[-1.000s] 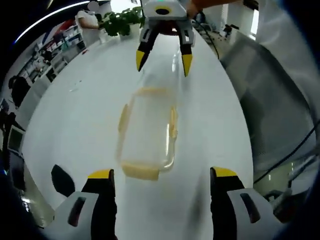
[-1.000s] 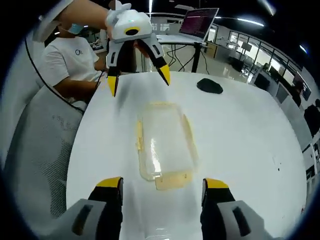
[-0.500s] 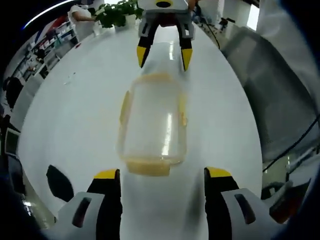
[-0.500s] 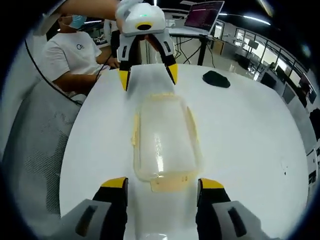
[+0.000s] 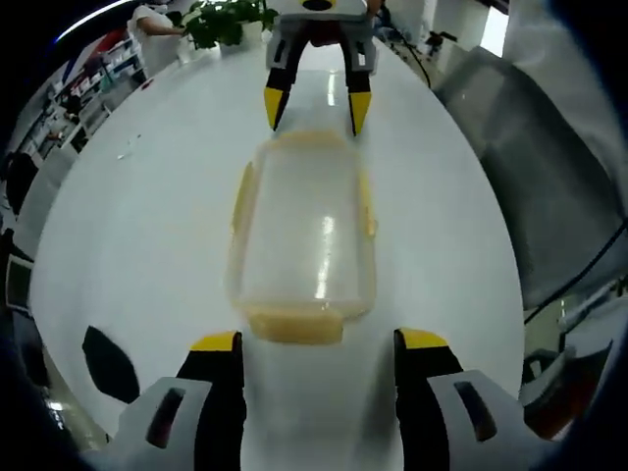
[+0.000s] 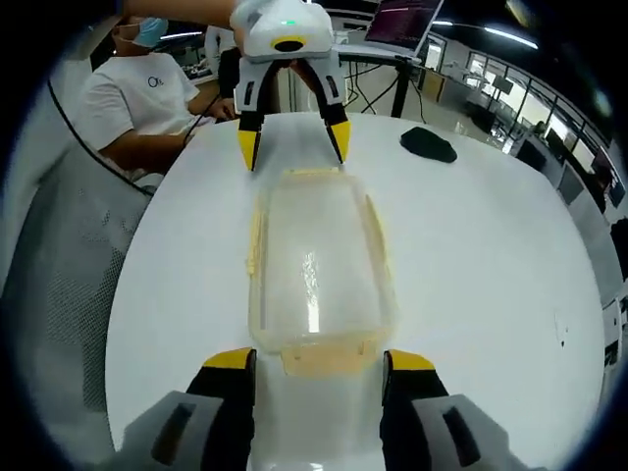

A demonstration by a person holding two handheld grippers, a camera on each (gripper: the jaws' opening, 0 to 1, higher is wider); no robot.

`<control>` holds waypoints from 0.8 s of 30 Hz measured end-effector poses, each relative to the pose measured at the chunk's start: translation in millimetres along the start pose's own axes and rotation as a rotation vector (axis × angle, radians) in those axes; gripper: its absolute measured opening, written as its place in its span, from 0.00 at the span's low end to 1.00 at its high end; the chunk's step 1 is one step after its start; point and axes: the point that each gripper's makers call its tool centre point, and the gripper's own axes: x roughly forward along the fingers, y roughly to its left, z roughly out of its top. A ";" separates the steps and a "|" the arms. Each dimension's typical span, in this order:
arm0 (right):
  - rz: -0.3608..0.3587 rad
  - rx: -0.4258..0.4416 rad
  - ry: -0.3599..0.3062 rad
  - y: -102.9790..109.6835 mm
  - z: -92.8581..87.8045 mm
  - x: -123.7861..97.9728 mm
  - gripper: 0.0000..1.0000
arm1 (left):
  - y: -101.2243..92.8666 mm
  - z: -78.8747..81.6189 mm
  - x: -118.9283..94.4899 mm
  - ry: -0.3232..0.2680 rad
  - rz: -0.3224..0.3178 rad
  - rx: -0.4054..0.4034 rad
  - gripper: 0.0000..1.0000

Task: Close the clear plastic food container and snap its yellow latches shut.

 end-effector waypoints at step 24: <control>0.020 -0.023 0.018 -6.2 -2.8 10.1 0.46 | 7.5 -1.9 9.1 -0.004 -0.008 0.019 0.49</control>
